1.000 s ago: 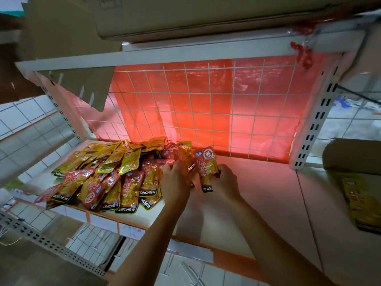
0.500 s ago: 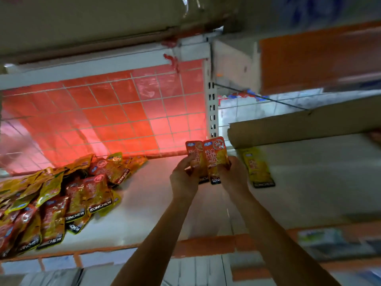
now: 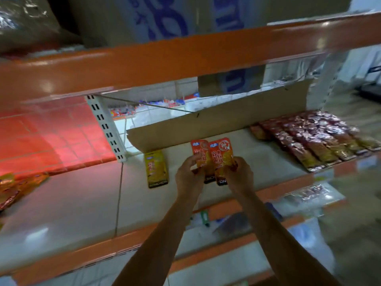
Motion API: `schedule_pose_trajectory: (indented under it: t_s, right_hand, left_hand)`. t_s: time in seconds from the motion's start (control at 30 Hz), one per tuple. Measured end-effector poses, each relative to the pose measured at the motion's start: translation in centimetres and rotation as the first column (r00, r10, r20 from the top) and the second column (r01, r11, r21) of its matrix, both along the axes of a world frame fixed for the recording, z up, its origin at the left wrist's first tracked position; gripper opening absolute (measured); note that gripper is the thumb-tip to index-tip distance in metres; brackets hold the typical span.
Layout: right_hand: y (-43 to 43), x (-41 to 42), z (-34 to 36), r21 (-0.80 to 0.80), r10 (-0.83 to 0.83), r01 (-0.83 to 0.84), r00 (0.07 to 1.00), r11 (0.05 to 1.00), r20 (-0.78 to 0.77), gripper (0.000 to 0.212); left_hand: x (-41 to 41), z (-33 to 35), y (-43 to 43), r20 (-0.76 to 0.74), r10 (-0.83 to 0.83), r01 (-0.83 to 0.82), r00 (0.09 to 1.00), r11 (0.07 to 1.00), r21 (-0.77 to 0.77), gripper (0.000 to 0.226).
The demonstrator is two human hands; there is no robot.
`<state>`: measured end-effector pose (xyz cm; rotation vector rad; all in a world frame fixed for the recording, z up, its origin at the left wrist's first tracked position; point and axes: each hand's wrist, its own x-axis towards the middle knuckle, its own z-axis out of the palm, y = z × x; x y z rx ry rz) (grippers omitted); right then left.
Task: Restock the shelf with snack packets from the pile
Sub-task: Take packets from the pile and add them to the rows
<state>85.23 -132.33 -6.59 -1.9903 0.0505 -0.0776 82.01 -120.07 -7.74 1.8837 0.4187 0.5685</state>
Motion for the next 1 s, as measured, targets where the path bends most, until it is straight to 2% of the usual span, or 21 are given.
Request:
schedule_pose_trajectory:
  t_s: [0.1,0.23,0.4,0.53,0.67,0.83,1.0]
  right_hand:
    - [-4.2,1.3,-0.2,0.029,-0.022,0.022,1.0,0.999,-0.014,0.029]
    - [-7.9,3.0,-0.7,0.033,-0.061,0.062,0.998,0.998,-0.027,0.024]
    - [-10.1,6.0,-0.9,0.037,-0.106,0.108,0.993,0.993,-0.045,0.028]
    - [-11.7,8.8,-0.8,0.038,-0.145,0.144,0.989,0.989,0.01,0.016]
    - [-13.5,11.6,-0.5,0.035,-0.205,0.205,0.978,0.978,0.02,0.023]
    - [-15.9,15.0,-0.1,0.047,-0.221,0.22,0.975,0.974,0.017,0.026]
    - [-18.0,18.5,0.4,0.043,-0.175,0.173,0.984,0.984,0.034,0.018]
  left_hand:
    - [1.8,0.0,-4.2,0.003,-0.042,0.042,0.999,0.998,-0.043,0.043]
    - [4.0,0.1,-7.6,-0.052,-0.131,0.131,0.99,0.991,0.0,0.043]
    - [7.7,-0.2,-9.5,-0.092,-0.153,0.155,0.984,0.988,0.015,0.036]
    - [11.5,-0.3,-10.2,-0.11,-0.206,0.206,0.972,0.979,-0.01,0.033]
    - [14.5,-0.4,-11.3,-0.154,-0.24,0.24,0.959,0.971,-0.016,0.034]
    - [17.9,-1.0,-12.7,-0.184,-0.21,0.21,0.96,0.978,-0.023,0.036]
    - [20.3,-1.2,-14.6,-0.21,-0.143,0.139,0.967,0.99,-0.035,0.035]
